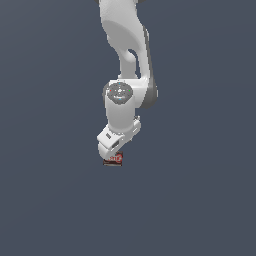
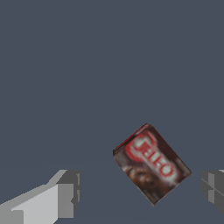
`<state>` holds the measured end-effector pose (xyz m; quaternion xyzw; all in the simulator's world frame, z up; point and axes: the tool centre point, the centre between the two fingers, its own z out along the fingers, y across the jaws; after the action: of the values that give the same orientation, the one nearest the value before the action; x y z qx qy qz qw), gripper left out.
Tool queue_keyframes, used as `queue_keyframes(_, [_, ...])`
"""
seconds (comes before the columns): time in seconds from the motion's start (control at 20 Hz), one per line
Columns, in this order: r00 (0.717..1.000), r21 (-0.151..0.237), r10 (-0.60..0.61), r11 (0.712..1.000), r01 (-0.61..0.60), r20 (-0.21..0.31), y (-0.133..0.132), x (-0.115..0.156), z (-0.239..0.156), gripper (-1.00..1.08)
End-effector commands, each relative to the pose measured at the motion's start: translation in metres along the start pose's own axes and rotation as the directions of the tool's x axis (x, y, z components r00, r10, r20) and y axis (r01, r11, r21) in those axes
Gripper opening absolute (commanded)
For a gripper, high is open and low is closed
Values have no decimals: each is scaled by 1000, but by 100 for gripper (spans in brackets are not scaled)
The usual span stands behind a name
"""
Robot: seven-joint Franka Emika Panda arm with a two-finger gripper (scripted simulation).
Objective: Pick up the object and move it to a goal position.
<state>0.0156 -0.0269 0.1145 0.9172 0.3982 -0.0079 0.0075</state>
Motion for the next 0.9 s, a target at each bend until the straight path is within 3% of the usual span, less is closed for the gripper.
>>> queue_keyframes(0.0, [998, 0, -64, 998, 64, -1, 4, -2, 5, 100])
queue_keyframes(0.4, [965, 1, -261, 965, 261, -5, 14, -10, 19, 100])
queue_keyframes(0.85, [885, -1, -466, 885, 466, -12, 26, -19, 35, 100])
